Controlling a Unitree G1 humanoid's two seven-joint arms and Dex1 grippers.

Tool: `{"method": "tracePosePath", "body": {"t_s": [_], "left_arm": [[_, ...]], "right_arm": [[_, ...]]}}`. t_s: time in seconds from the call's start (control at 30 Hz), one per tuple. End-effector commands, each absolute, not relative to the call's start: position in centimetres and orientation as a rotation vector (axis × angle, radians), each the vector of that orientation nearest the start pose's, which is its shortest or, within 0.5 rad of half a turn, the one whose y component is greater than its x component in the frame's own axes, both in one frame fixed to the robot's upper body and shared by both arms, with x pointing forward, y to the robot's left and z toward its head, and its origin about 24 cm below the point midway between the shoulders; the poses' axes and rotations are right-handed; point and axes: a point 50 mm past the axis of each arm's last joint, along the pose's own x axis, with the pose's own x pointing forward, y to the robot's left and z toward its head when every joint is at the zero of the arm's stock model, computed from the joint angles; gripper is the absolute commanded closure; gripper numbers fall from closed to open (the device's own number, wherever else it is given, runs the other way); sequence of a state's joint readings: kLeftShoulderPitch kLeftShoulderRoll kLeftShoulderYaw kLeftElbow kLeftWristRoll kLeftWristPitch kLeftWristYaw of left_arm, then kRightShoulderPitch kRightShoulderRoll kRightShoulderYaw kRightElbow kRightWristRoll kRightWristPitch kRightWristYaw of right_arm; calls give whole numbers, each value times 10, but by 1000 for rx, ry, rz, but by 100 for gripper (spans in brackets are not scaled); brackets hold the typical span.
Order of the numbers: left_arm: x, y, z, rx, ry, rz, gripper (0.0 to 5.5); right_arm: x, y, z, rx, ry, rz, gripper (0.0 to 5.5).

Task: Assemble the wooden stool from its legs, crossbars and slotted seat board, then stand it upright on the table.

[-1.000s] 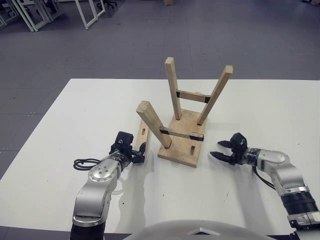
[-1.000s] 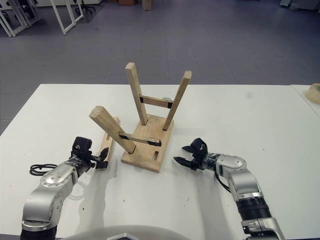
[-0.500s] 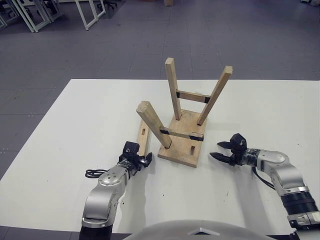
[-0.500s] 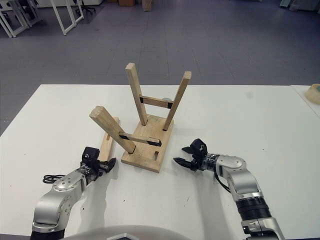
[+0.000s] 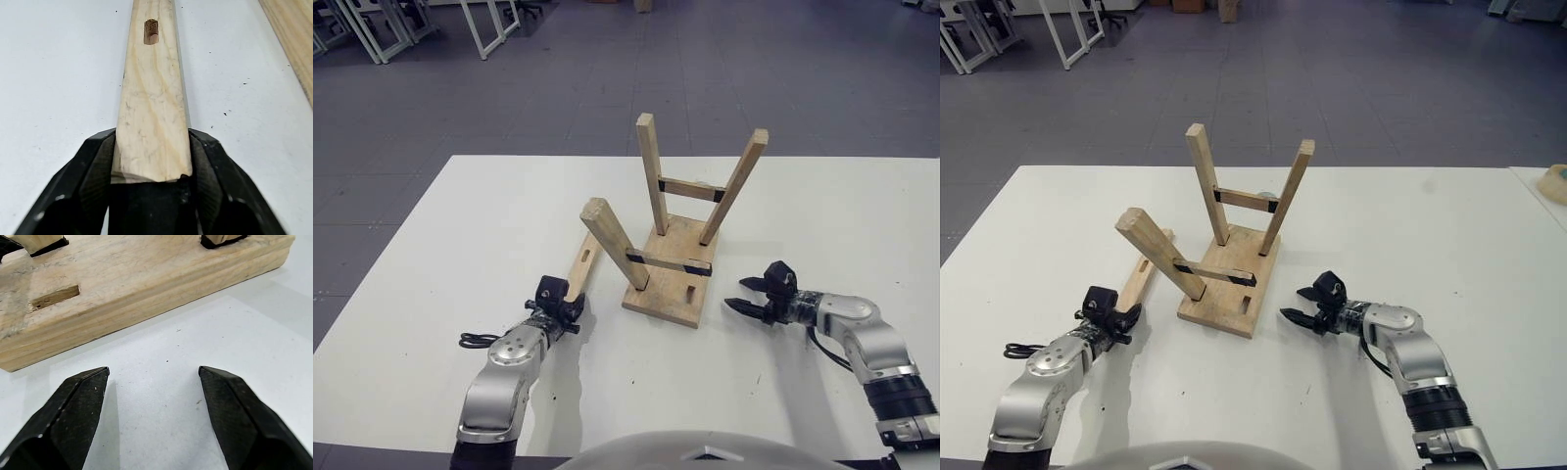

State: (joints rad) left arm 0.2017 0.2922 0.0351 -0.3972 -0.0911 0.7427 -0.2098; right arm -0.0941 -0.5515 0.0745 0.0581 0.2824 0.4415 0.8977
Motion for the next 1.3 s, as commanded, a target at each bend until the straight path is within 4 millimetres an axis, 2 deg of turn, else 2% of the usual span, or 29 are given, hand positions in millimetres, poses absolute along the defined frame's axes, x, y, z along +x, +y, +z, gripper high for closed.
{"method": "tracePosePath", "body": {"t_s": [0.03,0.17,0.23,0.3,0.33,0.43,0.53,0.63,0.77,0.93,1.13,1.3], "left_arm": [[227,215,63,105,306,-39,340],[245,230,106,-24,3,11,340],[253,233,137,-170,-155,-66,340],[255,229,164,-307,-236,-227,340],[255,227,176,-362,-251,-315,340],[248,215,211,-470,-245,-617,340],[232,200,238,-479,-222,-877,340],[216,182,246,-454,-137,-1066,340],[198,162,240,-411,-11,-1248,340],[191,153,232,-401,53,-1307,340],[191,151,228,-382,85,-1314,340],[192,150,227,-365,94,-1318,340]], "right_arm": [[254,-209,70,112,398,877,213],[259,-210,114,350,256,939,141],[259,-208,150,496,136,1018,96],[255,-202,180,599,38,1135,57],[254,-198,191,633,8,1169,54],[253,-185,217,690,-39,1250,54],[252,-166,235,698,-34,1327,54],[252,-149,242,699,6,1361,54],[245,-131,246,748,56,1456,54],[234,-119,253,755,64,1549,54],[221,-115,261,693,24,1661,54],[219,-112,258,595,35,1653,168]]}}
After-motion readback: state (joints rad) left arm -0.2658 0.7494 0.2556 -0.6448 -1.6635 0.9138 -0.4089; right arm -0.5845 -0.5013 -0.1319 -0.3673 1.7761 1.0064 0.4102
